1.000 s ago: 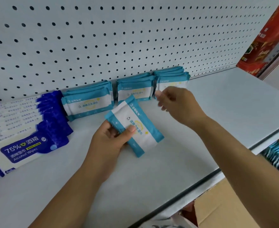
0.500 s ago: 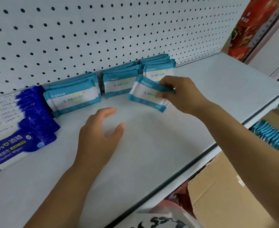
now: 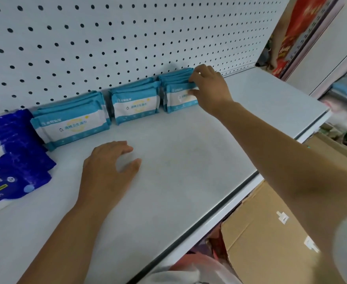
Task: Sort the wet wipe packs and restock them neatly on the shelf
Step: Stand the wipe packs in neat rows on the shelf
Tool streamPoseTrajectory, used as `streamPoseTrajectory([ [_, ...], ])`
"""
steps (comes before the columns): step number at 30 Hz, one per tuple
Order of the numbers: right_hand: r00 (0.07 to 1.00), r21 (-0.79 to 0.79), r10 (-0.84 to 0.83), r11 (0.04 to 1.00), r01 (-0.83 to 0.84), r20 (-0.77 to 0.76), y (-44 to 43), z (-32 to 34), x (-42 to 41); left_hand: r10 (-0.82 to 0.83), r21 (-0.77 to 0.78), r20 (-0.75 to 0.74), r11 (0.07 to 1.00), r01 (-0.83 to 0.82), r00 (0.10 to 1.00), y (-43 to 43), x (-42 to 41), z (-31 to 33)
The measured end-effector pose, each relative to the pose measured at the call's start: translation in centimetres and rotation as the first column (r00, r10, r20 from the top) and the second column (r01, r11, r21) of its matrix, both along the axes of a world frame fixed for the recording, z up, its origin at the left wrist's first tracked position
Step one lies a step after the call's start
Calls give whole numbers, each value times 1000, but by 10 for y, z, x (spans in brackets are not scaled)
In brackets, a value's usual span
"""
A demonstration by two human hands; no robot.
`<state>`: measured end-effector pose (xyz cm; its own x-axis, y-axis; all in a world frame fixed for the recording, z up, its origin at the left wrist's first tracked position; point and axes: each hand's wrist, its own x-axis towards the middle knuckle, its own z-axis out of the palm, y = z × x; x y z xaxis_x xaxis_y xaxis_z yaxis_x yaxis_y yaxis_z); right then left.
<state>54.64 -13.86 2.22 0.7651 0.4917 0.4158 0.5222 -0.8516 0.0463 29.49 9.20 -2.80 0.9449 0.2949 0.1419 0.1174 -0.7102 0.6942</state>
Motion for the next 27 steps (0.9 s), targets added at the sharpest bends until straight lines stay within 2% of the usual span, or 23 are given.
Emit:
streamPoseTrajectory([
  [3, 998, 3, -45, 999, 45, 37, -2, -2, -5, -17, 29, 4, 999, 17, 1000, 1, 2, -2],
  [6, 995, 82, -87, 993, 83, 50, 1, -5, -29, -26, 50, 0, 998, 26, 1000, 4, 2, -5],
  [9, 994, 169, -94, 980, 102, -50, 5, -10, -76, -73, 92, 29, 993, 70, 997, 4, 1, -6],
  [14, 967, 228, -120, 958, 172, -225, 3, -28, -187, -249, 145, 96, 961, 234, 964, -9, -4, -3],
  [17, 946, 320, -176, 911, 261, -272, -9, -38, -262, -429, 202, 165, 896, 396, 888, -32, -16, 1],
  [19, 907, 335, -277, 862, 380, -318, -28, -43, -314, -559, 236, 166, 822, 518, 812, -50, -27, 3],
  [23, 781, 337, -476, 716, 611, -404, -81, -59, -424, -729, 267, 155, 681, 682, 667, -91, -58, 11],
  [27, 616, 244, -593, 588, 771, -519, -127, -75, -524, -844, 223, 118, 535, 815, 523, -145, -115, -1],
])
